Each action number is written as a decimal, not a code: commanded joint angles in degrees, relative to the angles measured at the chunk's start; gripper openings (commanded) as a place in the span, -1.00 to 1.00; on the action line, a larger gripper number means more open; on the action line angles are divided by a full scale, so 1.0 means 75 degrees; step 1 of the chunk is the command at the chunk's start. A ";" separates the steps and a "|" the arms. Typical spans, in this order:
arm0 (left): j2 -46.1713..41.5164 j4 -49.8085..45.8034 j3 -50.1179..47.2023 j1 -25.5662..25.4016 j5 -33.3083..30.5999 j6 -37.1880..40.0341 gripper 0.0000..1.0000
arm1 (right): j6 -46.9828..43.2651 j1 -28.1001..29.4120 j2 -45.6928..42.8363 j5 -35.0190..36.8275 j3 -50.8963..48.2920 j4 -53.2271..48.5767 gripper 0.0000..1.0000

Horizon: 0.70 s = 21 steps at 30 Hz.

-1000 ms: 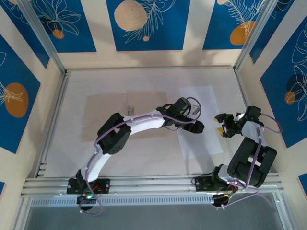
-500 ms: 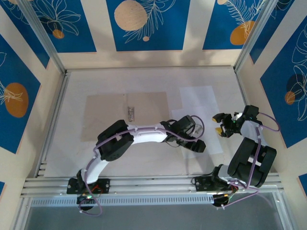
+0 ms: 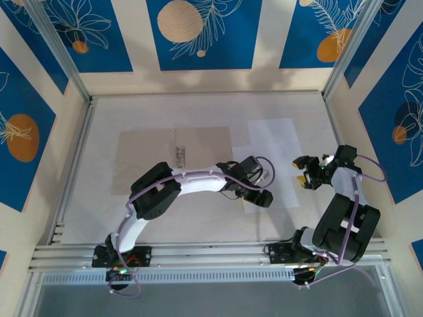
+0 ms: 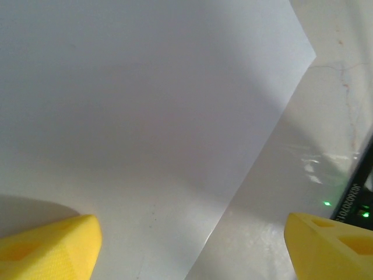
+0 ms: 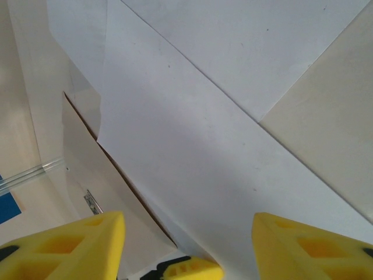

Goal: Put the files into the folder

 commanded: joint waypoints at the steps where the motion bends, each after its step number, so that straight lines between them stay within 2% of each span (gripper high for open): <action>1: -0.0212 -0.1013 -0.0110 0.0242 -0.0697 0.0368 0.67 | -0.0058 0.0120 -0.0161 -0.0183 -0.0053 -0.0173 0.20; 9: -0.0692 -0.1044 0.0179 0.0348 -0.0799 0.0616 0.69 | -0.0116 0.0560 -0.0030 -0.0171 -0.0141 -0.0047 0.21; 12: -0.0848 -0.1046 0.0292 0.0498 -0.0886 0.0417 0.71 | -0.0207 0.0823 0.0174 -0.0167 -0.0031 -0.0043 0.20; 18: -0.0829 -0.1101 0.0467 0.0933 -0.1976 -0.0377 0.74 | -0.0234 0.1173 0.0695 0.0091 0.0328 0.0066 0.20; 21: -0.0531 -0.1191 0.0823 0.1080 -0.2154 -0.0601 0.75 | -0.0187 0.1346 0.0882 0.0201 0.0481 0.0188 0.20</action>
